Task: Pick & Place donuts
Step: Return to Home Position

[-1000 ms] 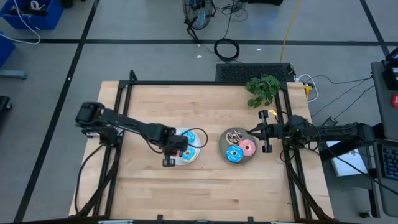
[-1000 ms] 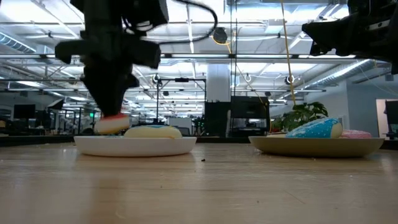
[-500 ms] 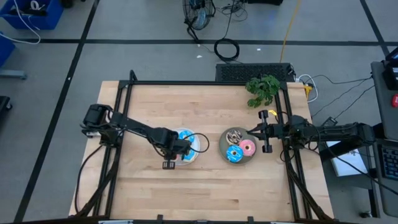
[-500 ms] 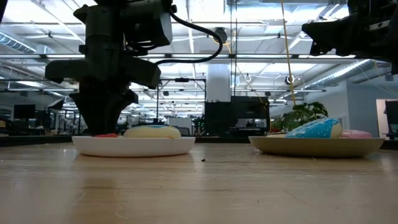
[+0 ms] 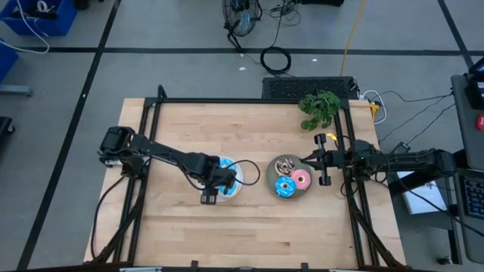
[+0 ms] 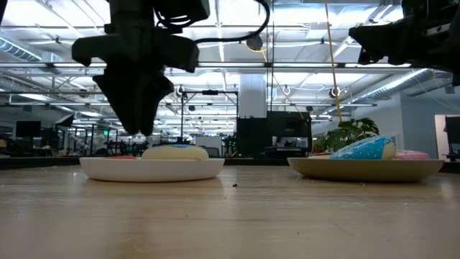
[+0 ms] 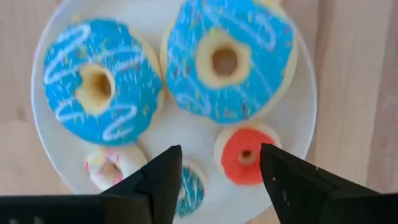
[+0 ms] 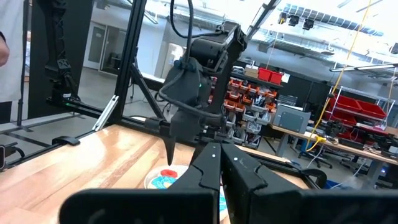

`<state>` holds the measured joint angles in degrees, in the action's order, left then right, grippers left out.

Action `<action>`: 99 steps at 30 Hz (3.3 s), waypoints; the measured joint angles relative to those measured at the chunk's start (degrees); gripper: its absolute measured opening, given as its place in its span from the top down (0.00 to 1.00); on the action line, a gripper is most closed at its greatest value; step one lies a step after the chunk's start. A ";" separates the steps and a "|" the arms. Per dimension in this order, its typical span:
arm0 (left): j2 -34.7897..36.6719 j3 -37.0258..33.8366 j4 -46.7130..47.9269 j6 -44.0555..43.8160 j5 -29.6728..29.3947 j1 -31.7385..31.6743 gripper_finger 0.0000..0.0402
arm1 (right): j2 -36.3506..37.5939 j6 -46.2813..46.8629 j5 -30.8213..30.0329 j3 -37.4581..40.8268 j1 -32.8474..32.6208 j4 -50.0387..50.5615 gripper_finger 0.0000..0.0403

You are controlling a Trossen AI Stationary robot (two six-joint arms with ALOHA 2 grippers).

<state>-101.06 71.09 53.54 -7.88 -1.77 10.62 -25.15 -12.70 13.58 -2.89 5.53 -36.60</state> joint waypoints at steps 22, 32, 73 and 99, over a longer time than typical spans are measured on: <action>38.43 -0.82 5.59 5.24 -19.71 2.40 0.98 | -0.07 0.88 0.02 -0.01 0.01 0.05 1.00; 63.66 -16.47 -7.80 6.09 -17.12 -3.61 0.99 | -0.07 -0.33 -0.03 -0.01 -0.01 0.17 1.00; 84.57 -64.43 -62.81 9.77 12.41 -22.60 0.99 | -0.05 4.47 -4.53 0.01 0.04 1.68 1.00; 100.17 -66.58 -45.02 19.76 5.71 -17.40 1.00 | 0.09 7.53 -4.52 0.44 0.10 1.45 1.00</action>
<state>-0.90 4.51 8.52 11.88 3.95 -6.79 -25.06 -5.17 9.06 -2.45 5.63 -35.15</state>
